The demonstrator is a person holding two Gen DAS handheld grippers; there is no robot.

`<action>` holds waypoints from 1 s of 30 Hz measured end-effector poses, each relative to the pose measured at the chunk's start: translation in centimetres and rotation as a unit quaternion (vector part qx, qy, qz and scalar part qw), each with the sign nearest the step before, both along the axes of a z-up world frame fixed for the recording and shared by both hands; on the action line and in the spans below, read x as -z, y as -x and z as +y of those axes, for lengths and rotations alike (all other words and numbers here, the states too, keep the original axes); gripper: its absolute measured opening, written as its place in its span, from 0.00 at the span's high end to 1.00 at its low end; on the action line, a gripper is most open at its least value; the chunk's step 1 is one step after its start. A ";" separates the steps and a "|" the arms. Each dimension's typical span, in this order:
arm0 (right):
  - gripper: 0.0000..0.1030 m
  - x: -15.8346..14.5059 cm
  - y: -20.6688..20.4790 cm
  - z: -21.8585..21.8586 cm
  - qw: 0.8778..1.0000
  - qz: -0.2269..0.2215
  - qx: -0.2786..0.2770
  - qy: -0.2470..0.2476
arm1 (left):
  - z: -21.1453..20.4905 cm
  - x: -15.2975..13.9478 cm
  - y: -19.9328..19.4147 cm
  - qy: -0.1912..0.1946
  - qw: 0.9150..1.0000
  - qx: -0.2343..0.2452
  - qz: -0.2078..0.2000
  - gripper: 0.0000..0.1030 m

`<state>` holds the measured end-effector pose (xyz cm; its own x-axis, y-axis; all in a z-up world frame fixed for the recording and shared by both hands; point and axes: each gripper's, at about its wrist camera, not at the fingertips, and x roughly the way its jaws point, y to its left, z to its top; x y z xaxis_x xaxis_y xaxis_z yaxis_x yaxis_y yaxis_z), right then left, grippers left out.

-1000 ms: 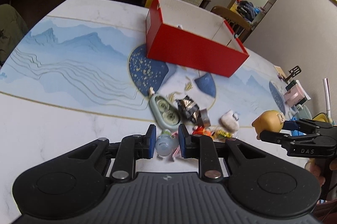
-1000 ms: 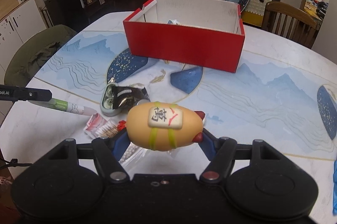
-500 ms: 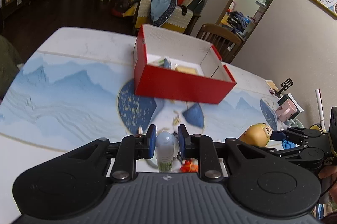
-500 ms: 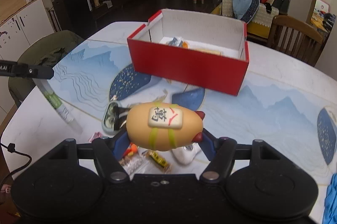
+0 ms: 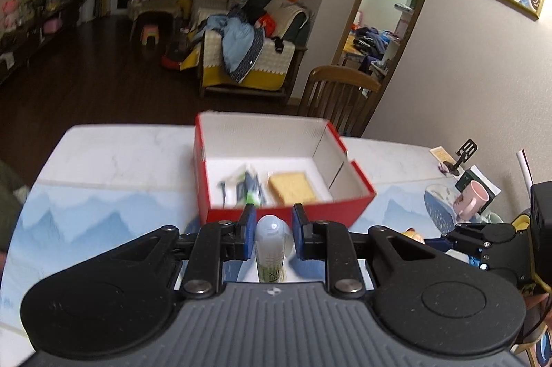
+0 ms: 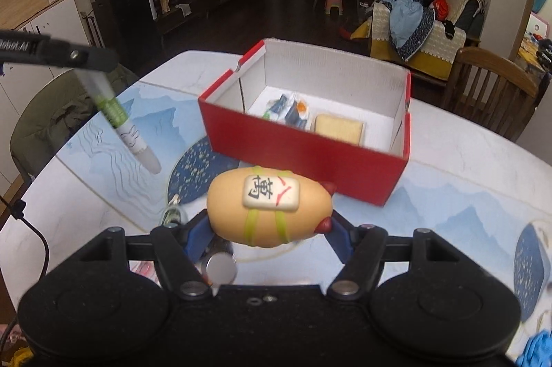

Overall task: Organize objects
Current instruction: 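Carry the green tube and yellow toy with both tools into the red shoebox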

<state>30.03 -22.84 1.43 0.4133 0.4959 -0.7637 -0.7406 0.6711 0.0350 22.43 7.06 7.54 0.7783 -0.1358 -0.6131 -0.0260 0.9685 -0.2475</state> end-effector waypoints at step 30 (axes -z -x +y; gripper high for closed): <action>0.33 4.2 -16.4 6.0 0.998 0.003 0.052 0.047 | -5.4 3.1 -19.3 -0.076 0.996 0.028 0.043 0.80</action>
